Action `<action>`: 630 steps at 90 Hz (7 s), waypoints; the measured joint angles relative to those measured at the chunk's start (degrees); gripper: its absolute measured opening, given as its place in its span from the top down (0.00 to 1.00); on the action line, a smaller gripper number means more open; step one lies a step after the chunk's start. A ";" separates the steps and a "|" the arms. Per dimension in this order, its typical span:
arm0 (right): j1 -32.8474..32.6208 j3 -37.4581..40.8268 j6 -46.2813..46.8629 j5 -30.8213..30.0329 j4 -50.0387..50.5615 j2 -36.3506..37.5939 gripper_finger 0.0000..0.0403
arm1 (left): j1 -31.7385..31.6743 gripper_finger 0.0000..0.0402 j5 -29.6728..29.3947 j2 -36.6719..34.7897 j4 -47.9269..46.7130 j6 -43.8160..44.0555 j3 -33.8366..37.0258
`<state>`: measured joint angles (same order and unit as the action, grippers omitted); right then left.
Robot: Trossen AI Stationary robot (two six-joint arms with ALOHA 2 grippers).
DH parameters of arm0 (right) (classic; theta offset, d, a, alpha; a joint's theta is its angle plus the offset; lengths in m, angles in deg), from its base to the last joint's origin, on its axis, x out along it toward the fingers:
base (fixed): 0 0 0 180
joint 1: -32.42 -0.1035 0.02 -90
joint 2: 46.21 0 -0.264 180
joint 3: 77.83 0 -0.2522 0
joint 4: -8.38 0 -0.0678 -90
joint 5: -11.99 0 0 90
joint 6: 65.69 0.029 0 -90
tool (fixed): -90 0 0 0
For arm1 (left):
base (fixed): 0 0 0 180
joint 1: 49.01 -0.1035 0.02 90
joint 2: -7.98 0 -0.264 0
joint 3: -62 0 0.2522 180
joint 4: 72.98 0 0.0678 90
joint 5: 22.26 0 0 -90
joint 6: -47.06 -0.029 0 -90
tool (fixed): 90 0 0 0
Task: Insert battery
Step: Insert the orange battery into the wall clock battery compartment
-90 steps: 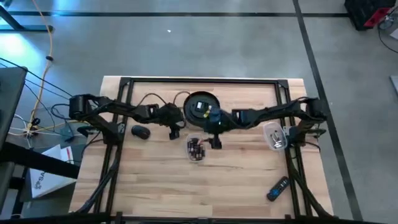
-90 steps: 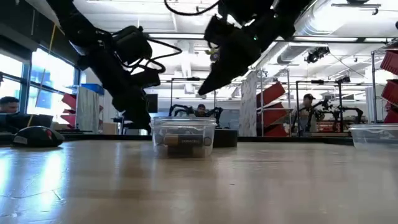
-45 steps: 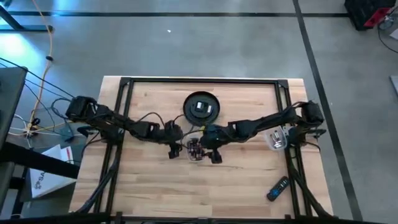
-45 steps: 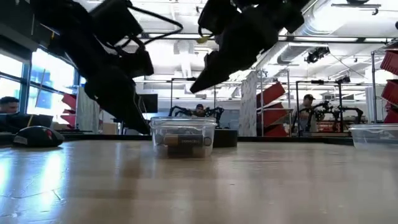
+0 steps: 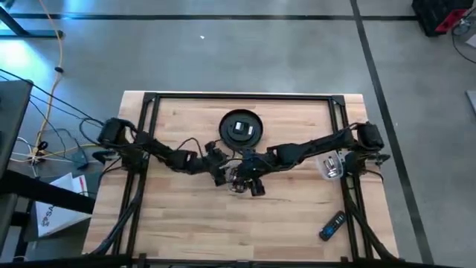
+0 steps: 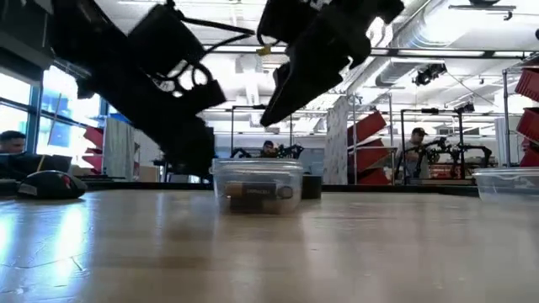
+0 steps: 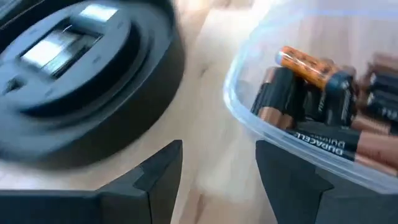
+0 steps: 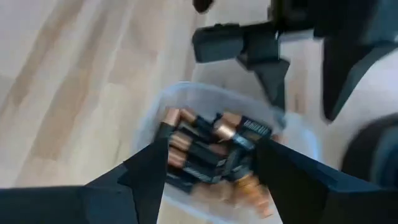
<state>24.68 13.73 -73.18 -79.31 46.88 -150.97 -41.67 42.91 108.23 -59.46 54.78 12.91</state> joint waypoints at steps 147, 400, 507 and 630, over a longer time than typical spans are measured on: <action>2.80 -0.48 -6.86 4.16 10.82 -6.70 0.71 | -1.31 0.53 2.38 1.44 5.71 -0.83 -0.02; 2.23 -5.09 -11.86 -1.74 19.38 -10.24 0.88 | -1.31 0.53 4.98 1.46 6.56 -1.26 -0.02; 11.97 -9.35 -2.86 -1.25 14.64 1.69 0.98 | -14.74 0.53 5.88 -10.50 -4.72 -6.81 0.00; 26.45 5.46 -2.99 9.00 -15.39 1.74 0.98 | -22.69 0.53 10.03 -12.84 -14.80 -9.52 0.07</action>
<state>51.12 19.20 -76.17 -70.31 31.50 -149.23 -64.36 52.94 95.39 -74.26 45.27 12.97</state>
